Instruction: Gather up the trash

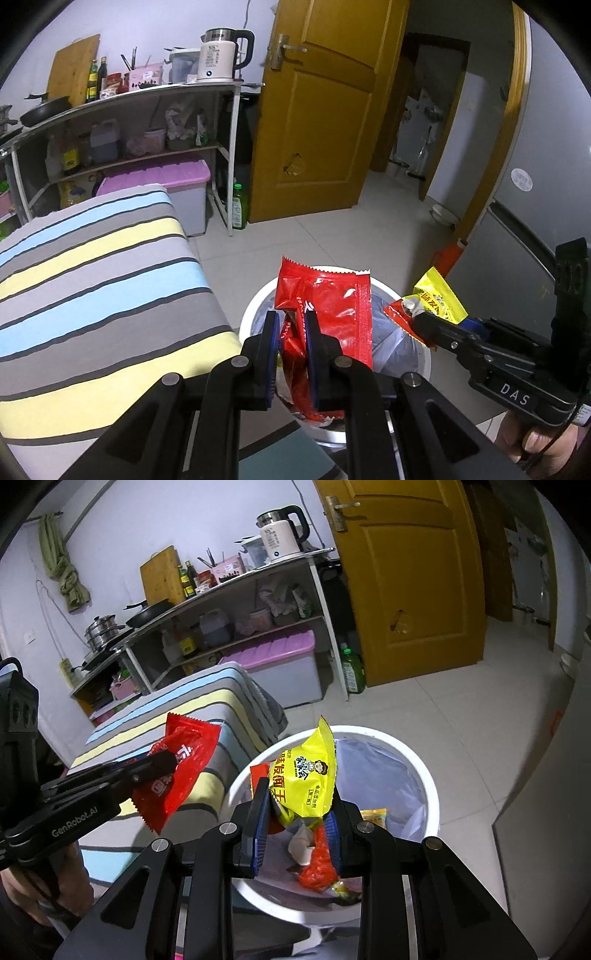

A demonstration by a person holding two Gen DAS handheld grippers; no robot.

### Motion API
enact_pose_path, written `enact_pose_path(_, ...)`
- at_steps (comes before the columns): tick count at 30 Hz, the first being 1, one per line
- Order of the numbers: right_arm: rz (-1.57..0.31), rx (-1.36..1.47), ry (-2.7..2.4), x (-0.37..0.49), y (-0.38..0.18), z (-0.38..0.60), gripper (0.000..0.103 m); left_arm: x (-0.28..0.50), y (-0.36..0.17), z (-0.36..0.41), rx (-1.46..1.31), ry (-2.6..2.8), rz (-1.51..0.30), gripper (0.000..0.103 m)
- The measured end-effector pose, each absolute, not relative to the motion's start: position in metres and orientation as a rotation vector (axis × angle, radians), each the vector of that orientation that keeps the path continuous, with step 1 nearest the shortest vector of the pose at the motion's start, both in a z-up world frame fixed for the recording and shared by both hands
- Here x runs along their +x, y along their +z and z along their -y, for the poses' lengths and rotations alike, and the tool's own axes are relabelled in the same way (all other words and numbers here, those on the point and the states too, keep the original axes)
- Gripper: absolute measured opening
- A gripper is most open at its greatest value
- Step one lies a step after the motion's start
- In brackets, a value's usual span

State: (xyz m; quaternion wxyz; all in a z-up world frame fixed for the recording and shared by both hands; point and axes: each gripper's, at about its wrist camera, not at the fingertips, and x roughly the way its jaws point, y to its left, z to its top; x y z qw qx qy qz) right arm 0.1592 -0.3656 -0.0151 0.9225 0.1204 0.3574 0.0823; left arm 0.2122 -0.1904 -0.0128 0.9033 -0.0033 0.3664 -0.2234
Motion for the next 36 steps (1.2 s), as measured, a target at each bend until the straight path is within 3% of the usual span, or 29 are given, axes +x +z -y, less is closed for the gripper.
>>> enact_pose_path(12, -0.778, 0.278, 0.126, 0.175, -0.030, 0.377, 0.029, 0.236, -0.034, 0.207, 0.006, -0.479, -0.815, 0.014)
enact_pose_path(14, -0.789, 0.271, 0.113, 0.177, -0.033, 0.378, 0.033, 0.239, -0.038, 0.209, 0.007, -0.479, -0.827, 0.018)
enact_pose_path(16, -0.787, 0.264, 0.105, 0.177, -0.033, 0.378, 0.046, 0.240, -0.039, 0.208, 0.002, -0.481, -0.828, 0.021)
enact_pose_path(36, -0.707, 0.176, 0.137, 0.140, 0.007, 0.343, 0.047, 0.192, -0.001, 0.168, -0.037, -0.470, -0.722, 0.021)
